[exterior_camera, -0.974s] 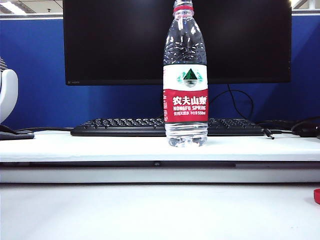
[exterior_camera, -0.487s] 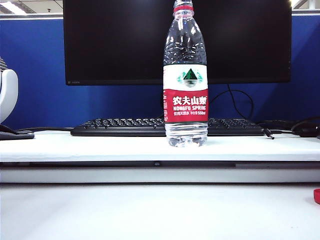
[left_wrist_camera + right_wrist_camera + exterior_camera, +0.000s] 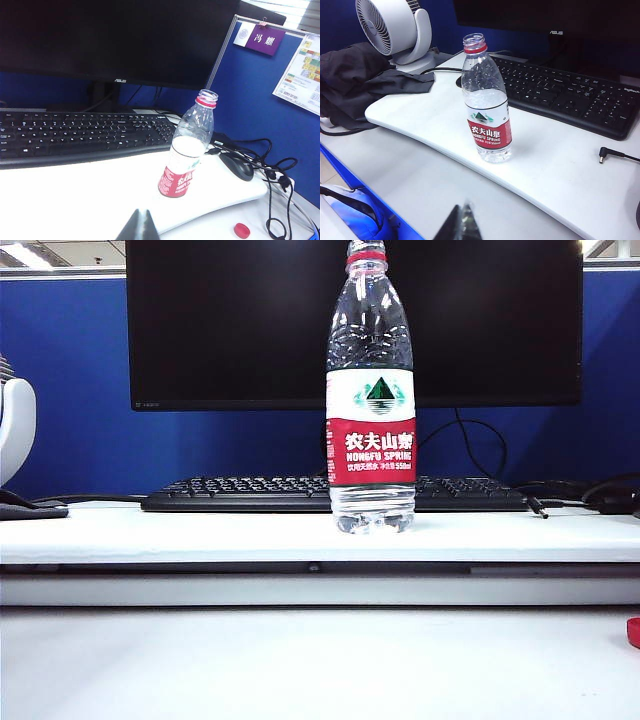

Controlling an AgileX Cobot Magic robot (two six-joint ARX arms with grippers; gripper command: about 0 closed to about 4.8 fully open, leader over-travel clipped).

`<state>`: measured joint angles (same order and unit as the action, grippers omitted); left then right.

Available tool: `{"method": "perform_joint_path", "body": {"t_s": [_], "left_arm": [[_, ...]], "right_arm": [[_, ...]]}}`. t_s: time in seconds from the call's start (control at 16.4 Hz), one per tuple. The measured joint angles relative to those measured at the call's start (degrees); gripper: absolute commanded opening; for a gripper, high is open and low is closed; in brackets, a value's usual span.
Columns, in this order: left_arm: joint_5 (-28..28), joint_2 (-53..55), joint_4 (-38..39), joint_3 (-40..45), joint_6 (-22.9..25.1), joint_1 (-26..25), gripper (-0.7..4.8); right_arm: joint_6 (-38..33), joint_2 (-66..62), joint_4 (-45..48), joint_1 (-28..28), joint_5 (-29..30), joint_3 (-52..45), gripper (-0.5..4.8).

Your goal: Unscrew the cap from the plastic bottle on the table.

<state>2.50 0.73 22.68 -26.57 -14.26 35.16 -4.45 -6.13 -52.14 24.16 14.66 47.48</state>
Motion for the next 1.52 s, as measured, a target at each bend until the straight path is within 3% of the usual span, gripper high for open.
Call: {"method": "perform_joint_path", "body": {"t_s": [0.24,0.37,0.55,0.61,0.67,0.85,0.97,1.34,1.52], "left_arm": [[0.0,0.0,0.07,0.0,0.0,0.0,-0.05],[-1.9,-0.28,0.79,0.02,5.22,-0.26,-0.05],[-20.04,-0.37,-1.22,5.86,7.96,-4.24,-0.05],[-25.51,-0.37,-5.18,10.27,8.07,-6.14,-0.05],[-26.6,-0.39,-10.93,14.21,8.09,-7.69,-0.05],[-18.67,-0.39,-27.21,25.57,7.15,-13.07,-0.05],[-15.23,-0.42,-28.06,26.14,5.6,-17.09,-0.05],[-12.96,-0.42,-24.52,26.16,5.7,-32.94,-0.05],[-12.68,-0.42,-23.67,26.16,6.03,-34.21,-0.05]], "right_arm": [[0.0,0.0,0.0,0.0,0.0,0.0,-0.06],[-0.02,0.0,0.0,0.0,0.0,0.0,-0.06],[0.0,0.0,-0.02,0.0,0.0,0.0,-0.06],[-0.02,0.0,-0.02,0.0,0.0,0.0,-0.06],[0.0,-0.02,-0.04,0.0,0.0,-0.02,-0.06],[0.0,-0.02,-0.02,0.0,0.0,0.0,-0.06],[-0.02,0.0,-0.02,0.0,-0.02,0.0,-0.06],[-0.02,0.0,-0.04,0.0,0.0,0.0,-0.06],[0.0,0.0,-0.04,0.0,0.0,0.0,-0.06]]}}
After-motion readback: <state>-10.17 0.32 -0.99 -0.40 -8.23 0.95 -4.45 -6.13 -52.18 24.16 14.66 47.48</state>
